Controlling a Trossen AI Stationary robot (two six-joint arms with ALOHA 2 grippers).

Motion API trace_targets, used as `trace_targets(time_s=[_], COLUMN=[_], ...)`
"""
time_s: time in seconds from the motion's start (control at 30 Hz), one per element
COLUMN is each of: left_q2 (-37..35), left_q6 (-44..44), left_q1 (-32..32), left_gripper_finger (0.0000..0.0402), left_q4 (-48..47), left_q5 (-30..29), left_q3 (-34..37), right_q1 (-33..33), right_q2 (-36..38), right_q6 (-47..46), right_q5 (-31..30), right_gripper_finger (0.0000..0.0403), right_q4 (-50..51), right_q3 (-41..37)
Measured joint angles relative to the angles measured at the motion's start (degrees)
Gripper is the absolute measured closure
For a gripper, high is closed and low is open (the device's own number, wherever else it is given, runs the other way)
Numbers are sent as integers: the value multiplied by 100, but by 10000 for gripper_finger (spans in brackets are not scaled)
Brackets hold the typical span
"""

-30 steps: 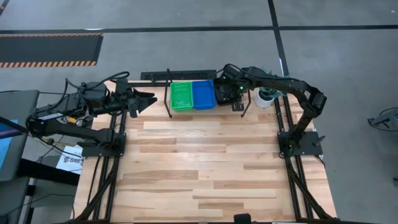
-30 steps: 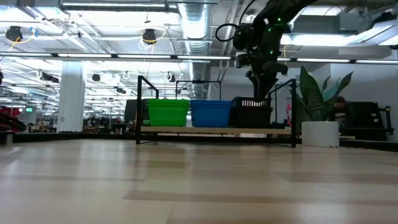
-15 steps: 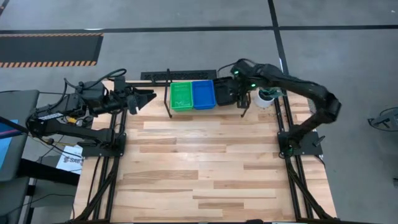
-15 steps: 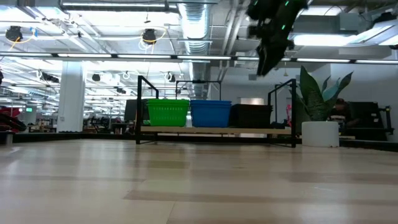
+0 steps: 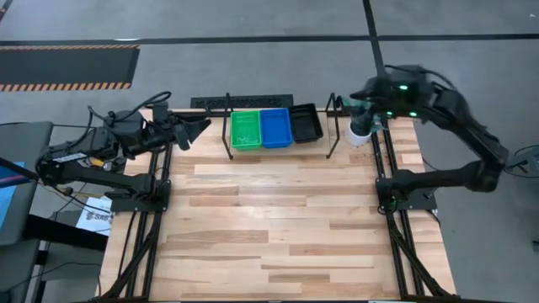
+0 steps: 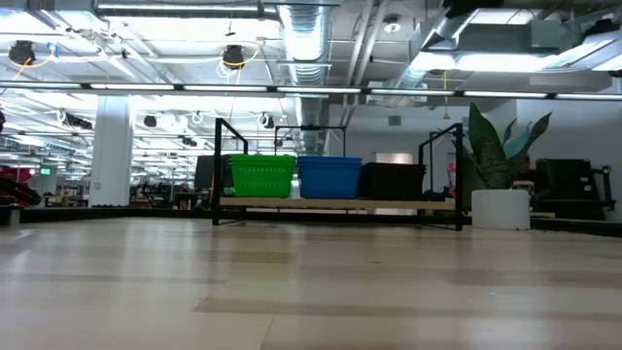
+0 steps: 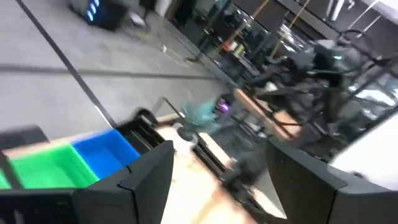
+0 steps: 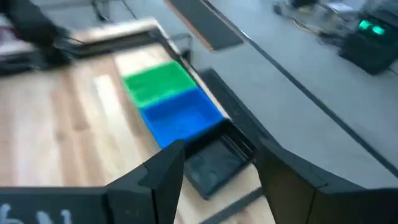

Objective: Stack baskets on shelf by color
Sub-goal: Return to Home Position

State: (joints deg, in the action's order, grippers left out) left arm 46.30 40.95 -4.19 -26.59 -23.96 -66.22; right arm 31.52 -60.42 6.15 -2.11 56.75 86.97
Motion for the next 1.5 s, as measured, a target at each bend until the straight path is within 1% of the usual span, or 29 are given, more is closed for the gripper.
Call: trace_targets(time_s=[0.03,0.07,0.13,0.2,0.27,0.33,0.4,0.47,0.53,0.67,0.77,0.93,0.97,1.03,1.07,1.13,1.2,1.23,1.33,1.43,1.5], left_q2=[-6,2,8,22,-68,-234,-489,-756,-1070,-1747,-2211,-2961,-3119,-3452,-3597,-3892,-4187,-4322,-4624,-4614,-4597], left_q6=[-233,-710,-1768,-2006,-2172,-2358,-2444,-2470,-2299,-1878,-1527,-1100,-1018,-841,-734,-573,-409,-313,-437,-650,-750], left_q1=[-2,-4,4,-35,-187,-329,-448,-578,-694,-830,-887,-885,-887,-885,-881,-885,-885,-882,-885,-885,-885], left_gripper_finger=[162,162,162,162,162,162,162,162,162,162,162,162,162,162,162,162,162,162,162,162,162], left_q4=[4,0,26,74,-6,-1,90,190,400,1222,1854,2911,3092,3348,3553,3946,4225,4197,3484,3417,3199], left_q5=[-67,-11,403,668,761,935,1278,1601,1788,2297,2389,2400,2378,2420,2455,2560,2728,2792,2781,2822,2821], left_q3=[0,0,0,0,0,88,354,728,1245,2471,3367,4769,5020,5468,5699,6133,6495,6561,6534,6551,6551], right_q1=[-1,-1,-1,-3,-5,-3,-3,-24,-137,-370,-491,-594,-602,-663,-700,-772,-923,-1016,-1386,-1766,-1985], right_q2=[93,185,434,724,1107,1535,2051,2582,3139,4248,4970,6051,6021,5980,5916,5823,5796,5818,5878,5860,5872], right_q6=[-61,-46,115,134,-96,-377,-714,-1121,-1516,-2010,-2265,-2496,-2550,-2617,-2585,-2644,-2720,-2734,-2815,-2743,-2680], right_q5=[135,360,1031,1589,1933,2001,1999,2019,2056,2016,1997,1977,1996,2043,1989,2008,2013,2005,2001,1910,1654], right_gripper_finger=[184,185,186,186,184,184,184,186,186,184,184,185,185,184,184,184,184,185,185,184,184], right_q4=[5,9,-92,-439,-910,-1254,-1740,-2299,-2843,-3722,-3957,-3867,-3908,-3634,-3697,-4105,-4444,-4749,-5959,-6619,-7012], right_q3=[3,-3,-154,-521,-1062,-1765,-2496,-3195,-3820,-4850,-5322,-5948,-6034,-6134,-6176,-6432,-6847,-7044,-7637,-8212,-8460])
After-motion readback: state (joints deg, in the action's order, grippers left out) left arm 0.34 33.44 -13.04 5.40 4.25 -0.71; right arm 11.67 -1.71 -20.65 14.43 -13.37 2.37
